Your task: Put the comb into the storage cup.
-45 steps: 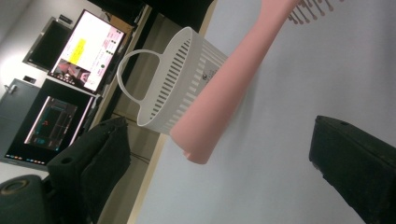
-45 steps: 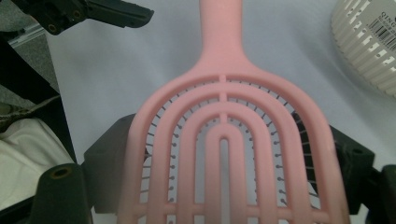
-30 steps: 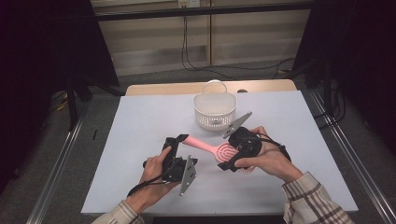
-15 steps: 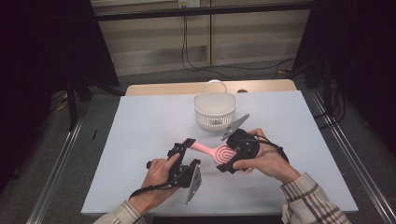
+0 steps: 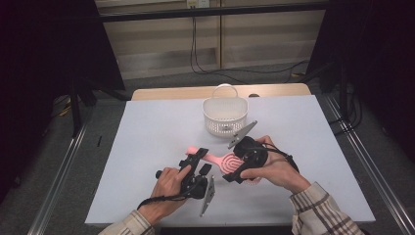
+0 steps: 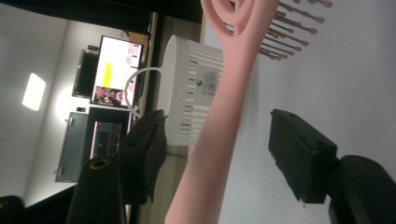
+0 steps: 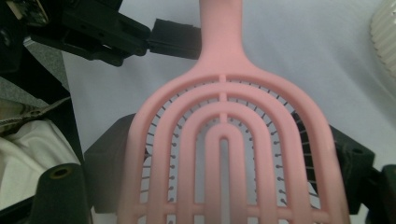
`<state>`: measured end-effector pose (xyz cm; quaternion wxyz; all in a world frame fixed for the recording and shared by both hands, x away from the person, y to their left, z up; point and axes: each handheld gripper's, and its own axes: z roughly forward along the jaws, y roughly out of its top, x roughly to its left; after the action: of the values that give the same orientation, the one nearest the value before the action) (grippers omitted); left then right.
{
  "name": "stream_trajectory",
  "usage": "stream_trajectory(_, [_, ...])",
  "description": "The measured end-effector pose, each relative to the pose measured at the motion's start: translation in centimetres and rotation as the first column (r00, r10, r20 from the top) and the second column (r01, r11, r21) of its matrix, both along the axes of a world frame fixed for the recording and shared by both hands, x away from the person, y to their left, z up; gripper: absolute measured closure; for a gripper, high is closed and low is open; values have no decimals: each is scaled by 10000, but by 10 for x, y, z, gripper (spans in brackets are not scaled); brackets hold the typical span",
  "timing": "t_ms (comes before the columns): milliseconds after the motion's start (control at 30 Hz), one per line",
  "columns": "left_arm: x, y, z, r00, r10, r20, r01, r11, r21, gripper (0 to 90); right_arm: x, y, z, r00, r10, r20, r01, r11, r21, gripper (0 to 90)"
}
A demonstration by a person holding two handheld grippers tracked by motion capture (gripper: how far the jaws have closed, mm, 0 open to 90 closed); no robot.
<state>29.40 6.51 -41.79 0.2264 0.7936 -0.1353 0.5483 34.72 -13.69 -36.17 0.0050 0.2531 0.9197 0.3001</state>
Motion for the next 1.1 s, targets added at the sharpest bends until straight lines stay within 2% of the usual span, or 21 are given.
stream_trajectory(200, [-1,-6,-3,9999,-102,19,102,9999,104,436,1,4,-1,9999,-37,-93,37,10000,17,197])
stream_trajectory(367, [-3,-9,-5,9999,-82,65,81,9997,235,541,1,7,-1,9999,-37,-114,37,10000,2,197])
stream_trajectory(533, [-5,-11,-6,9997,9,240,-17,9994,355,582,2,11,-2,9999,34,-127,-35,10000,-7,197])
stream_trajectory(600, [-5,-12,-6,9990,59,449,-76,9993,376,604,2,12,-2,9999,47,-104,-47,10000,-9,197])
stream_trajectory(800, [-3,-17,-5,9992,70,405,-89,9988,479,658,3,16,-1,9999,112,-120,-112,9999,20,197])
stream_trajectory(867, [-3,-17,-5,9982,201,560,-221,9991,368,662,3,15,-2,9998,102,-162,-101,9999,52,197])
stream_trajectory(900, [-3,-17,-5,9986,179,493,-199,9990,406,669,4,15,-2,9998,75,-157,-74,10000,57,197])
stream_trajectory(1033, [-5,-19,-8,9976,144,680,-185,9980,607,698,5,15,-4,9998,52,-199,-51,10000,79,197])
stream_trajectory(1100, [-4,-19,-7,9976,132,673,-171,9982,573,710,5,15,-4,9997,35,-248,-34,10000,63,197])
